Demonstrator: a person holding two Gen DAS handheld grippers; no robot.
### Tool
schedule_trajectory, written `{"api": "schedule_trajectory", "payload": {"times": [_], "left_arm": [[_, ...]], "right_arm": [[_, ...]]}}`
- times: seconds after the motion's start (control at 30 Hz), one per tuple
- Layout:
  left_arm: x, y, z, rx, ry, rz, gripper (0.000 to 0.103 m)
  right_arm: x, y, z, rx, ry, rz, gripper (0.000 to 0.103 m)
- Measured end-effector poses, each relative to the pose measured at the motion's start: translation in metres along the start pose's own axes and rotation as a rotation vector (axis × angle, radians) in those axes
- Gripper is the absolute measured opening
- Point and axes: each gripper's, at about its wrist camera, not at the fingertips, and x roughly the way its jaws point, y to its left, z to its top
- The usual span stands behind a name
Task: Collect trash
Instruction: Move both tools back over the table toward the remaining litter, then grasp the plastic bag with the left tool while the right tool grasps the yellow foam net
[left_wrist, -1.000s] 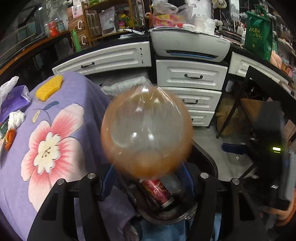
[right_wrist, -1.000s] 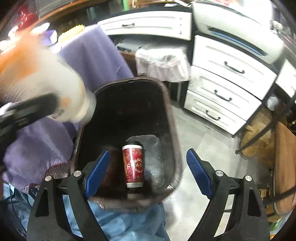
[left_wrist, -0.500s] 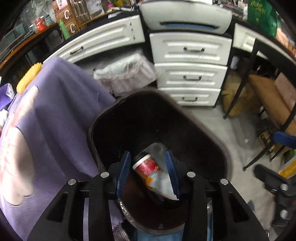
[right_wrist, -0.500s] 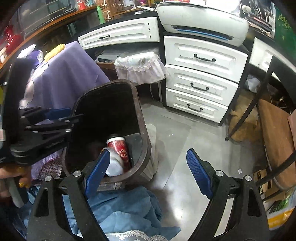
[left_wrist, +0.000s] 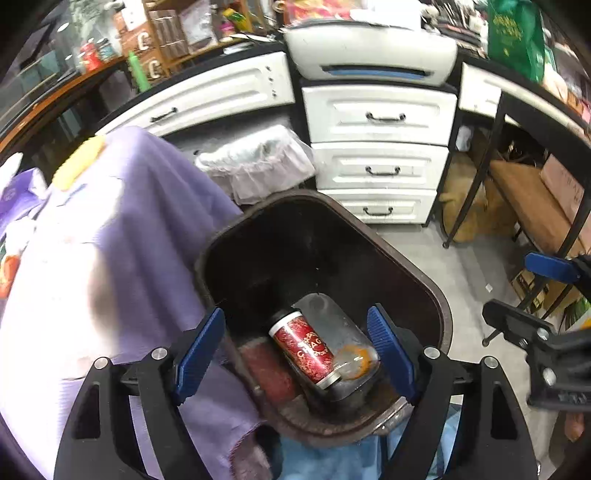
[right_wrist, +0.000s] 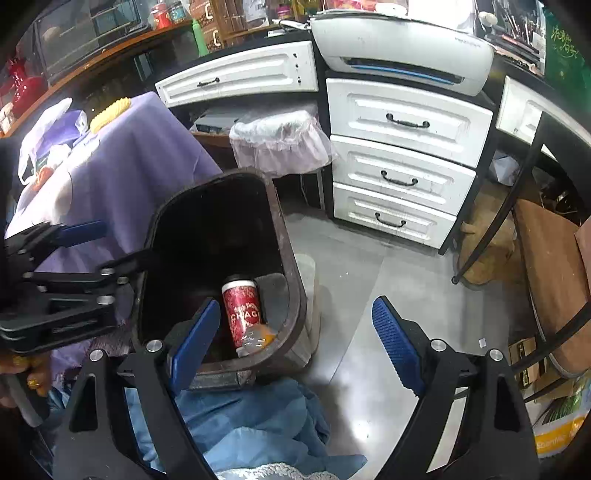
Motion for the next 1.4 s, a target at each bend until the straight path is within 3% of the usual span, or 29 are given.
{"api": "schedule_trajectory", "payload": {"times": [0.3, 0.43, 0.83, 1.03, 1.23, 1.4], "left_arm": [[-0.079, 0.052, -0.003, -0.06, -0.168, 0.073, 0.09], [-0.1, 0.078, -0.013, -0.091, -0.198, 0.13, 0.09], [-0.136, 0.179, -0.054, -0.214, -0.189, 0.313, 0.091], [-0.14, 0.225, -0.068, -0.252, -0.163, 0.375, 0.092], [-0.138, 0.269, -0.058, -0.25, -0.169, 0.447, 0.092], [-0.128, 0.306, -0.012, -0.216, -0.184, 0.506, 0.087]], "right_arm": [[-0.017, 0.027, 0.023, -0.026, -0.052, 0.073, 0.084], [-0.026, 0.052, 0.04, -0.067, -0.083, 0.117, 0.084], [-0.031, 0.155, 0.084, -0.243, -0.12, 0.265, 0.084], [-0.017, 0.203, 0.111, -0.301, -0.078, 0.337, 0.084], [0.005, 0.239, 0.138, -0.324, -0.033, 0.369, 0.084], [0.009, 0.259, 0.15, -0.372, -0.048, 0.369, 0.084]]}}
